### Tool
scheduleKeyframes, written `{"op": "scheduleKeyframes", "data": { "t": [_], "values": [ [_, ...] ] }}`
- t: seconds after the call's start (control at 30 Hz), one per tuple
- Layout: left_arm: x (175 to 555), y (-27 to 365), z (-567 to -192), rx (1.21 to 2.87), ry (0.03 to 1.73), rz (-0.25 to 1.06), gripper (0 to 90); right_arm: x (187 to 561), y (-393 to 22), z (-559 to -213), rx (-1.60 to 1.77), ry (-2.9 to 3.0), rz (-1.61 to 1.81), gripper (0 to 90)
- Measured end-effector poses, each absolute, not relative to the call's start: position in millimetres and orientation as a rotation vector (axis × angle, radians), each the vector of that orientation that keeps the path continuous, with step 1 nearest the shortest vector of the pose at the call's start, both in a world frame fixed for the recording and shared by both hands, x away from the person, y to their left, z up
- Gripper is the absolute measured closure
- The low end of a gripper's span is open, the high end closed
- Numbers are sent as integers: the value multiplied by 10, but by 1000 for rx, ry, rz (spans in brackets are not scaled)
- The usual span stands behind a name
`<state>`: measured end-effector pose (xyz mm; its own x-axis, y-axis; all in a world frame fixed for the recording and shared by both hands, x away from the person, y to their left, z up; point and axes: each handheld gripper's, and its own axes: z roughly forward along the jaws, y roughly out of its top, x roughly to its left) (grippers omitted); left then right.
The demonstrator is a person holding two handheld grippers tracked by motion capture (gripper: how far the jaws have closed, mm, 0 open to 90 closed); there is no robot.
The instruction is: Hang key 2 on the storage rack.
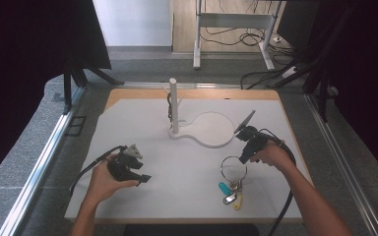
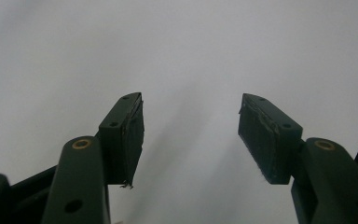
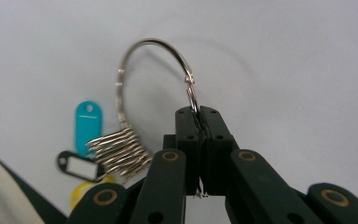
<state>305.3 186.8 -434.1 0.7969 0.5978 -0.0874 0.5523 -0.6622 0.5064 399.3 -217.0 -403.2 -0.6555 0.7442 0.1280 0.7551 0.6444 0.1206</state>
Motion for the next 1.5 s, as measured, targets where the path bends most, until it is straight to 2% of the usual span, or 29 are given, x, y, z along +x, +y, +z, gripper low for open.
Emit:
{"op": "scheduleKeyframes", "data": {
  "t": [1.13, 1.5],
  "values": [
    [3052, 1907, -4316, 2443, 846, 117, 412, 4160, -2065, -2831, -1181, -2909, -401, 879],
    [3047, 1930, -4298, 2436, 848, 125, 413, 4238, -1958, -2732, -1156, -2915, -409, 879]
  ]
}}
